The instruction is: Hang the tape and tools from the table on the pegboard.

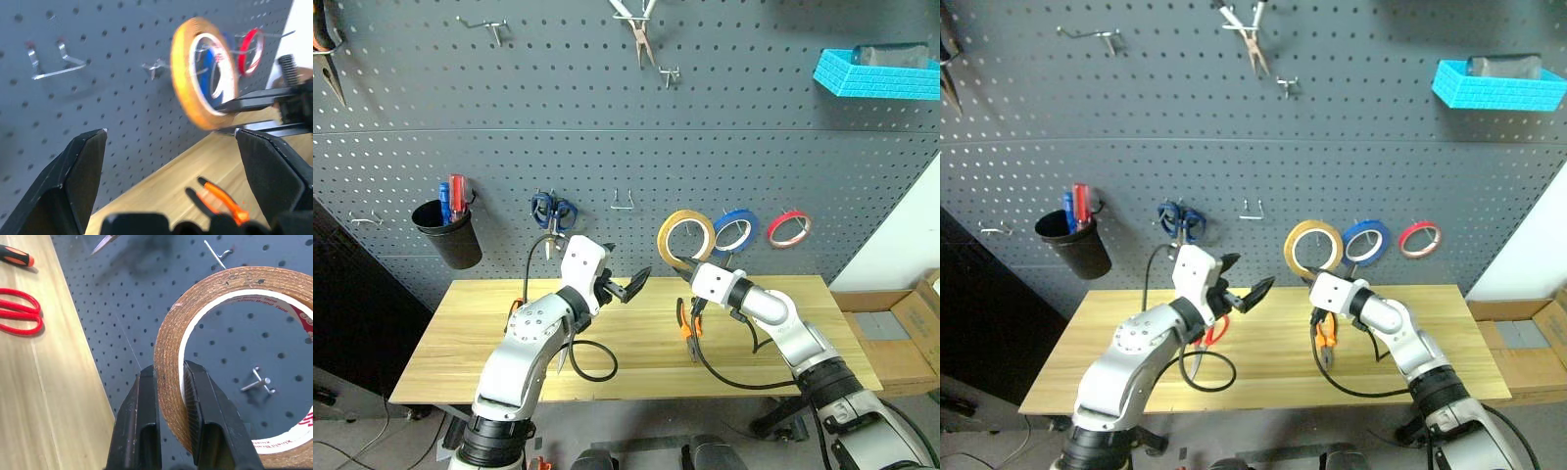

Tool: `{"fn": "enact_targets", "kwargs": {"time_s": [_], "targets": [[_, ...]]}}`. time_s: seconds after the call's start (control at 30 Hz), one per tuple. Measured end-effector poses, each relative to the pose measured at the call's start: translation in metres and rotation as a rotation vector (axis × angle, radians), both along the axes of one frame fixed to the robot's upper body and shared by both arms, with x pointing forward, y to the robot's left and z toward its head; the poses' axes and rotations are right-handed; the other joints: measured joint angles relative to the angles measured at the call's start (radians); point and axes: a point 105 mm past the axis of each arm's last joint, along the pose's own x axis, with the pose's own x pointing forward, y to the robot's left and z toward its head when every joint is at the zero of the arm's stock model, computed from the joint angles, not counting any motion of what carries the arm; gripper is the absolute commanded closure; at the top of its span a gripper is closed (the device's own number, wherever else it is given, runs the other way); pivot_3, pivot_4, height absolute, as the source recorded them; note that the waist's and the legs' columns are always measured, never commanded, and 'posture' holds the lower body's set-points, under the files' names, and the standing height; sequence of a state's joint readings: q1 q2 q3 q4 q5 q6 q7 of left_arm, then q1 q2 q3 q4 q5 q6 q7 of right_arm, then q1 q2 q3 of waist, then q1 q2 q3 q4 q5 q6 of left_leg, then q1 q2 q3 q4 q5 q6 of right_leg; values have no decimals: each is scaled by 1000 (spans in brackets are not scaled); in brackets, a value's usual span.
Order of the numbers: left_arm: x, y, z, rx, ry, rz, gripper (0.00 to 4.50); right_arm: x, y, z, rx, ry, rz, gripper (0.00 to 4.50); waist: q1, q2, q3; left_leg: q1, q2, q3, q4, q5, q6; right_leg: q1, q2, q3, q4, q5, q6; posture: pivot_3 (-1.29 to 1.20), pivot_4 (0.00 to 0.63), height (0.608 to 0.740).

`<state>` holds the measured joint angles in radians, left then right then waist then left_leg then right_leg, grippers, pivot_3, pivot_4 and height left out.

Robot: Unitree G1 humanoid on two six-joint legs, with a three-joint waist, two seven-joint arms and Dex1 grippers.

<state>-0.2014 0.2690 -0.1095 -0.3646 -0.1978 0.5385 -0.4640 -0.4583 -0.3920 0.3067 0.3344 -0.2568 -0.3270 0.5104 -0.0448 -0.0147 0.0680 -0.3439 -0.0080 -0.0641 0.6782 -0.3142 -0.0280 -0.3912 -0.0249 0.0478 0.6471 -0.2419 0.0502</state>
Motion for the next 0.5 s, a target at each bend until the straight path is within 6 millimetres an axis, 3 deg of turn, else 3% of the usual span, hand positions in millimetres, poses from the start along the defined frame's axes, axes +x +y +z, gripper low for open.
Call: {"fn": "enact_targets", "kwargs": {"time_s": [0.17,0.2,0.23,0.5], "targets": [[2,-3,-5,4,15,-16,0,8,0,0,-31,33,13,4382,-7,0,0,1,1,0,0,0,0,1,1,0,1,0,-1,-41,21,740],[3,-3,-5,4,13,-16,0,9,-1,-1,-37,46,17,3668,-9,0,0,1,1,0,0,0,0,1,1,-1,1,0,-1,-41,21,740],[3,-3,-4,4,10,-16,0,9,-1,-2,-38,52,18,3557,-10,0,0,1,1,0,0,0,0,1,1,-1,1,0,-1,-40,22,740],[4,-3,-3,8,4,-17,0,10,-7,-5,-20,97,5,879,-11,0,0,1,1,-4,0,0,0,1,0,-1,1,0,-1,-39,29,740]]}}
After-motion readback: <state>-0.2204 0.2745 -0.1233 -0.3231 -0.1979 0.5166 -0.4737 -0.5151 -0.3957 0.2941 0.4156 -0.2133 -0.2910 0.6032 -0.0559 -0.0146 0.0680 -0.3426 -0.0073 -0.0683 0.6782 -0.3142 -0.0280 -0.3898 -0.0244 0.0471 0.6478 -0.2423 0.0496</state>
